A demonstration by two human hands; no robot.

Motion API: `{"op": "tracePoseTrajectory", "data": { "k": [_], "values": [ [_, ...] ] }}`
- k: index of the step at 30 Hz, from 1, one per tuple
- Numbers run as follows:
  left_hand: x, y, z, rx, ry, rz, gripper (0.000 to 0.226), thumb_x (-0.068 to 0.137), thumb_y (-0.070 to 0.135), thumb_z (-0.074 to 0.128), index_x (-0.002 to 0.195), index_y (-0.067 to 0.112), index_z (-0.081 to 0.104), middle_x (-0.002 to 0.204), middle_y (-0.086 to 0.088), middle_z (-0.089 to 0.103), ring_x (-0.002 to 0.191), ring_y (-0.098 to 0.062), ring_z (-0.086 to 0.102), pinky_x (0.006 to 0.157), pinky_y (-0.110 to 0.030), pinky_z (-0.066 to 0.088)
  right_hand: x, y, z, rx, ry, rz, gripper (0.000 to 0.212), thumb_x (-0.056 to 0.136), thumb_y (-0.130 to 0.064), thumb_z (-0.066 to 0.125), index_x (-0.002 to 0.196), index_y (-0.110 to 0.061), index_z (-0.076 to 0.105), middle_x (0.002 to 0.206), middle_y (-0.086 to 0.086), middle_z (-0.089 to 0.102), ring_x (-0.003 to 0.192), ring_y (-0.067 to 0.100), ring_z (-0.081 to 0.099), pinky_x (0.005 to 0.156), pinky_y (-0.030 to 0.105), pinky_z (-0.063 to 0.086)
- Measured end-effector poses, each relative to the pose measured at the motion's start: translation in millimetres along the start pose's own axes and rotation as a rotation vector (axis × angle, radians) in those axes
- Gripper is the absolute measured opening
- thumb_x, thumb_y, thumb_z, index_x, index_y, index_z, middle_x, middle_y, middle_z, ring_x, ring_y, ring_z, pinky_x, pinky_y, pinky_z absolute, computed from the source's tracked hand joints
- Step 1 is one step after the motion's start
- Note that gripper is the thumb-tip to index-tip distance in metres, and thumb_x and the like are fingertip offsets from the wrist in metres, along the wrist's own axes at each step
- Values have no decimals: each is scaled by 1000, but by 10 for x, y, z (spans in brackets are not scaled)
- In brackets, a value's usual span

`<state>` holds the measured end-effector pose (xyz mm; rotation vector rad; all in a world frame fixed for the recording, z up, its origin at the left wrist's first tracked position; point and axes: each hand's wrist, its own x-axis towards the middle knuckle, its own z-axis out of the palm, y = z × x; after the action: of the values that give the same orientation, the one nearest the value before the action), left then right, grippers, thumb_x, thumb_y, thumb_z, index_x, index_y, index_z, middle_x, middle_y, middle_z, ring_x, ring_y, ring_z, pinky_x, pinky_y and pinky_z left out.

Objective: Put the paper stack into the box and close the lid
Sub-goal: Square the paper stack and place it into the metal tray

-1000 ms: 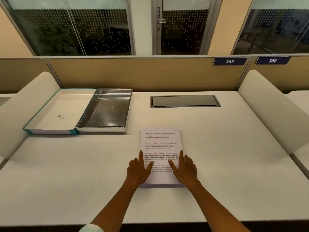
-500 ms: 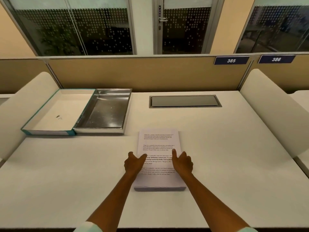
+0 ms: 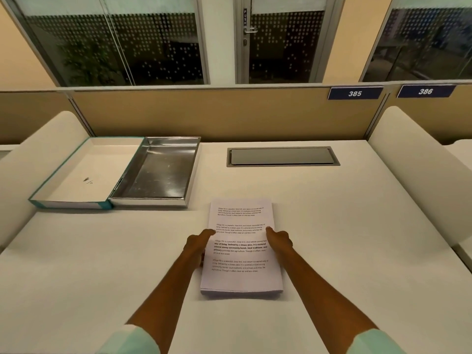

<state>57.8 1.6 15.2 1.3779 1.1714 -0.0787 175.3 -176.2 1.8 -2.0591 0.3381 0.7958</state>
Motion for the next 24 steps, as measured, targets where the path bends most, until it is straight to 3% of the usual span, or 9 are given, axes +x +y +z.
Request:
{"op": "tracePoseTrajectory", "data": {
  "k": [3,7,10,15,18,24],
  "values": [
    [-5,14,30,37,19,15,34,87,37,60,96,5,53,82,-9,61,73,-25,58,72,-40,47,14,18,18,26,0,-2,45,88,-42,48,110,-4,58,103,11,64,97,28,62,87,37,53],
    [-13,9,58,127,70,55,41,83,40,63,104,5,56,101,-15,68,85,-31,63,73,-40,52,3,-8,23,103,15,-19,34,90,-38,49,98,-5,53,80,4,55,86,25,57,74,32,48],
    [-40,-6,94,193,79,98,41,84,38,65,106,4,58,99,-13,66,83,-28,62,70,-36,51,9,-1,38,129,25,-25,32,90,-39,50,98,-8,51,87,6,57,87,25,56,76,33,48],
    [-26,-47,83,217,31,120,49,77,42,66,112,9,58,103,-10,69,86,-27,67,70,-35,55,-5,18,69,170,15,-31,44,89,-41,53,113,-4,58,89,6,60,87,25,58,77,32,50],
    [36,-65,64,132,-16,112,59,70,43,69,117,10,53,105,-10,69,84,-26,69,58,-30,53,-25,10,89,220,-4,-27,50,86,-42,56,119,-3,57,106,12,65,93,27,61,81,33,52],
    [-20,-46,65,20,-66,68,50,81,25,71,116,8,40,105,-13,60,78,-22,61,55,-31,47,174,115,114,305,-85,-18,66,72,-46,63,124,-6,55,116,14,65,104,32,63,93,45,53]
  ]
}}
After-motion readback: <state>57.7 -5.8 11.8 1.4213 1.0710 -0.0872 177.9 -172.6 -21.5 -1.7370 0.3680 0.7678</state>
